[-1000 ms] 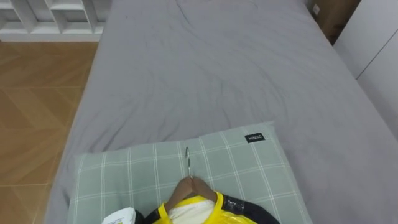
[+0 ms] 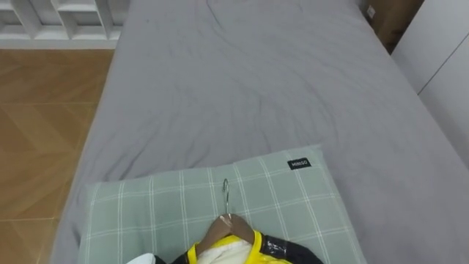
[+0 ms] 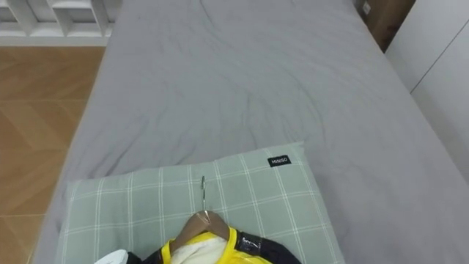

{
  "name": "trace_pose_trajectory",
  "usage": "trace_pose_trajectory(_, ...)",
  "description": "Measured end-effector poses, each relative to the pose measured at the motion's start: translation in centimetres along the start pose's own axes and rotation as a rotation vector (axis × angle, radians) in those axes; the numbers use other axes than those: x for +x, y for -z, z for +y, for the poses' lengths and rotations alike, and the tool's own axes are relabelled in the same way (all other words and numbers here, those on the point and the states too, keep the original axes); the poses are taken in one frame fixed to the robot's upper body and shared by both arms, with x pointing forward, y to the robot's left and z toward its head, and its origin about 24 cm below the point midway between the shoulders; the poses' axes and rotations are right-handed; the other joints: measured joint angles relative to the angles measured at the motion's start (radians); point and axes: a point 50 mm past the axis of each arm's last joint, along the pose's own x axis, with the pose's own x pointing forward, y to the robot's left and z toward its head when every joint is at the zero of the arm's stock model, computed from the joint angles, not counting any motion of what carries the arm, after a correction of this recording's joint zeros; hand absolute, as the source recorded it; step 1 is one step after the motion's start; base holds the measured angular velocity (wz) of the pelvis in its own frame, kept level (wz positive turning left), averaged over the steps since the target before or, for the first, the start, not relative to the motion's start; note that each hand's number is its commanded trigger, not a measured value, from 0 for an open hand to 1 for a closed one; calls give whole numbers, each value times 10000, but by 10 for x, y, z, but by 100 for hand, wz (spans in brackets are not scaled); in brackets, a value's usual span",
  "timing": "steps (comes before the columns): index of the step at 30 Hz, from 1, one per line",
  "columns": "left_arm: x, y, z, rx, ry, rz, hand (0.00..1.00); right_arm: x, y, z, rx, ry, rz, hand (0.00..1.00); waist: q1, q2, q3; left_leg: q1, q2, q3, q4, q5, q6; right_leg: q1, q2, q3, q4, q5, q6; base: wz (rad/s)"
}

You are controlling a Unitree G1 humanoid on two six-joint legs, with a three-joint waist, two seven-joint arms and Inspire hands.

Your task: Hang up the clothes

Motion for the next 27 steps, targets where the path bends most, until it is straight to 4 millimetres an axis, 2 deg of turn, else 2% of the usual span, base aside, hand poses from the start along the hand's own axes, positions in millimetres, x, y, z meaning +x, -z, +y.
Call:
trace_pose_trajectory(2,0,2,1,-150,-27,17,100,0,0,-1,-7,185,-14,0,-1,7,-45,104,-2,0,-1,-1,-1,102,1,20,-7,-1,2,0)
trace_pose_trajectory(6,-3,8,0,-485,-24,141,100,0,1,-1,16,226,-54,0,-18,39,-62,425,7,-6,-26,-4,-3,458,5,-3,-32,-6,7,0)
trace_pose_trajectory(9,-5,11,-1,-1068,-132,344,100,-1,2,-3,210,282,-87,0,12,90,-106,636,4,-90,-72,-10,-2,609,13,18,-30,-19,15,1)
trace_pose_trajectory(12,-9,18,-2,-1284,-221,470,100,-2,11,-4,377,339,89,0,22,148,-141,864,5,-105,-150,-11,-3,805,30,49,-41,-18,14,0)
trace_pose_trajectory(14,-11,20,-4,-1683,-255,719,100,-3,20,-5,456,449,294,0,29,232,-202,1016,0,-125,-163,-12,-2,950,31,47,-46,-19,15,0)
trace_pose_trajectory(19,-8,20,5,-1897,-557,594,100,-5,30,-6,533,512,458,0,8,307,-208,1210,9,-126,-150,-20,-12,1155,50,87,-47,-19,15,0)
trace_pose_trajectory(23,-7,12,16,-2318,-1176,-41,100,-9,44,-11,659,857,439,0,-3,412,-198,1427,7,-148,-158,-27,-15,1440,52,35,-189,-20,15,2)
trace_pose_trajectory(25,-7,9,21,-2650,-1533,-269,100,-10,48,-12,841,948,486,0,-5,448,-212,1498,12,-147,-152,-31,-21,1503,58,45,-183,-20,15,0)
trace_pose_trajectory(27,-6,6,24,-2916,-1704,-418,100,-11,50,-13,1154,1015,471,0,-54,488,-192,1599,13,-171,-157,-36,-26,1606,59,40,-189,-21,14,0)
